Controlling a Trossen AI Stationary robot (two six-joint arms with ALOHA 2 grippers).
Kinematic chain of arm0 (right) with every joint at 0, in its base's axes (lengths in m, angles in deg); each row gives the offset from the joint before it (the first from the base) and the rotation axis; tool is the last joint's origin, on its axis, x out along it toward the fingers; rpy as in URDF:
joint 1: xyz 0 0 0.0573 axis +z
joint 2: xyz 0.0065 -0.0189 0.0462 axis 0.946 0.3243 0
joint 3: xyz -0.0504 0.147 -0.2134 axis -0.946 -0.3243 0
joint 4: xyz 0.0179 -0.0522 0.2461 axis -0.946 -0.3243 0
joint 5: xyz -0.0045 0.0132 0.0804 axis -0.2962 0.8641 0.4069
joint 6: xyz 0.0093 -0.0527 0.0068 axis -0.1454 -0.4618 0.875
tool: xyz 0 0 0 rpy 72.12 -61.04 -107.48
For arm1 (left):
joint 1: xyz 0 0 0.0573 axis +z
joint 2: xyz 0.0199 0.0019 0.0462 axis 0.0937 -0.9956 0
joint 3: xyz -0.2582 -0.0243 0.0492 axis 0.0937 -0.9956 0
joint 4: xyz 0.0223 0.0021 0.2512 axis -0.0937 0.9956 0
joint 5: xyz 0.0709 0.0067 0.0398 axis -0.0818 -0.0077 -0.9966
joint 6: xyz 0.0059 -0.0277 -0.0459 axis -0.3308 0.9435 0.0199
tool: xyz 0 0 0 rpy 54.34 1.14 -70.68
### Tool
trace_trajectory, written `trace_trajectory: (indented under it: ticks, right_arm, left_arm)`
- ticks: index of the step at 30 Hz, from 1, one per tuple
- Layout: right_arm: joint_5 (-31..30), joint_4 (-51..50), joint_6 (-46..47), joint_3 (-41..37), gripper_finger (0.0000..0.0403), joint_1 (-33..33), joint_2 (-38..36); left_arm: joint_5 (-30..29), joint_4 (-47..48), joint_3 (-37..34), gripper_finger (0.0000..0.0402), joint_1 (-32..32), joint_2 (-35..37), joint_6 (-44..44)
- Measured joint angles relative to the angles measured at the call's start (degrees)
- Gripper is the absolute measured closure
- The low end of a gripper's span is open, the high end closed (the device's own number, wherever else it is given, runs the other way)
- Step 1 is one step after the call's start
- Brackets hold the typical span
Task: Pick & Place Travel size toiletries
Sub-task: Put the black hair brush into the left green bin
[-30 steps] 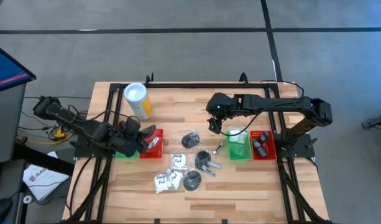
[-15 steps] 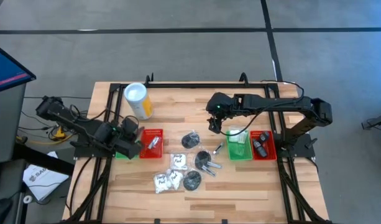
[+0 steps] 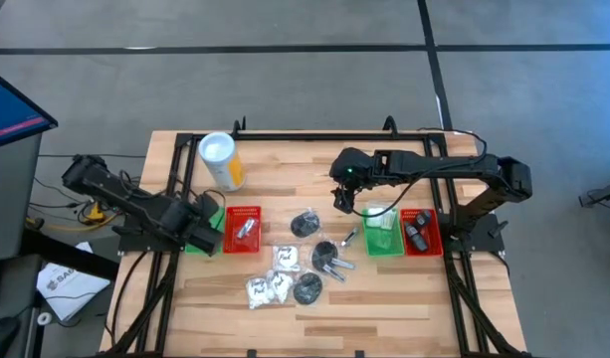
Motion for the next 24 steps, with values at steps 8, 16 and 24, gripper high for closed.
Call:
trace_trajectory:
  ticks: [8,16,24]
  right_arm:
    - [0.00,0.04,0.16,0.00,0.0159,0.00,0.00]
    - [0.00,0.04,0.16,0.00,0.0159,0.00,0.00]
    - [0.00,0.07,0.16,0.00,0.0159,0.00,0.00]
  left_arm:
    - [3.74,0.09,-0.02,0.0377,0.00,-6.36,-11.23]
    - [3.92,-0.01,-0.02,0.0359,0.00,-11.30,-15.53]
    - [4.29,-0.12,-0.02,0.0324,0.00,-11.14,-15.53]
